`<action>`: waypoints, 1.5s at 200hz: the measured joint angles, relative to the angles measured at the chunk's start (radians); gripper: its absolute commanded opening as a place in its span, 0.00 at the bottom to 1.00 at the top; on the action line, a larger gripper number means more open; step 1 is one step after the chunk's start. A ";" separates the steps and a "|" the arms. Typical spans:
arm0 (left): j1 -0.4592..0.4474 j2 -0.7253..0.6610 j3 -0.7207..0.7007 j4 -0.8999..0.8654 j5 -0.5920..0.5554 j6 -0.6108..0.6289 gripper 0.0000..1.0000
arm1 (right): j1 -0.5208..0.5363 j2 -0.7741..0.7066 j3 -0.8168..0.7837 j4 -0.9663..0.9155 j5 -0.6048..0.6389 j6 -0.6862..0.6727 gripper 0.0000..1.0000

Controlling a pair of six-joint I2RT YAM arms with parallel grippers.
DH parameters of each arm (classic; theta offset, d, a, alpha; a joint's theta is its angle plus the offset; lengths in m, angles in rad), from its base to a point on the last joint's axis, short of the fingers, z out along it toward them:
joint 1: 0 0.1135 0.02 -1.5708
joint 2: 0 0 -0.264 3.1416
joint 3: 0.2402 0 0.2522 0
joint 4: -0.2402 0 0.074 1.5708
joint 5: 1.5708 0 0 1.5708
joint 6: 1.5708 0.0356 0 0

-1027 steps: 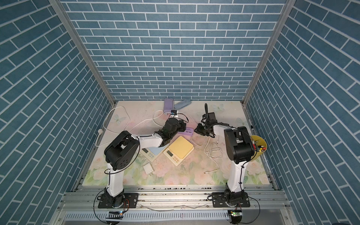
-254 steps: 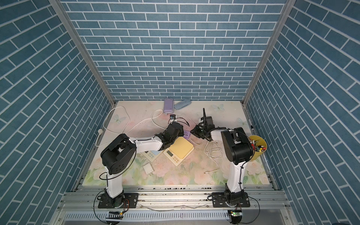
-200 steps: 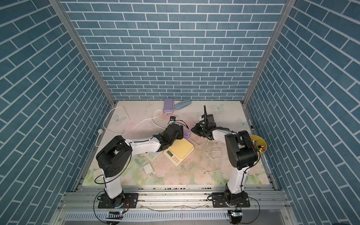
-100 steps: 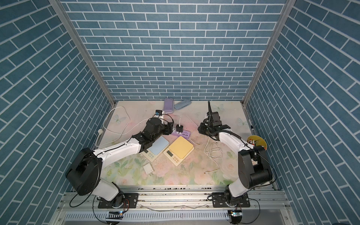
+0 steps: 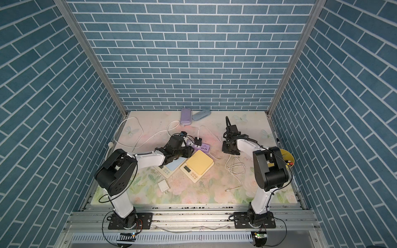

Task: Charge the electronic scale
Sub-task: Move the socket to the center of the board, then pick up the charging cable from the center of the board.

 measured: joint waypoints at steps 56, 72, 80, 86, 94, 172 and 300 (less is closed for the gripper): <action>0.004 0.143 0.175 -0.008 0.031 0.032 0.54 | -0.029 0.112 0.171 -0.076 0.061 -0.057 0.27; 0.009 0.179 0.217 -0.013 0.037 0.032 0.55 | -0.043 0.114 0.180 -0.092 0.072 -0.066 0.25; 0.012 0.197 0.238 -0.019 0.039 0.033 0.56 | -0.052 0.111 0.181 -0.100 0.076 -0.066 0.25; 0.015 0.209 0.253 -0.024 0.039 0.032 0.56 | -0.061 0.106 0.180 -0.105 0.079 -0.066 0.25; 0.020 0.225 0.270 -0.032 0.038 0.032 0.56 | -0.071 0.095 0.176 -0.108 0.081 -0.066 0.24; 0.070 0.253 0.319 -0.071 0.034 0.060 0.58 | -0.235 -0.140 0.067 -0.092 0.095 -0.039 0.28; 0.072 0.117 0.219 -0.066 0.035 0.103 0.60 | -0.225 0.250 0.421 -0.149 0.037 -0.281 0.37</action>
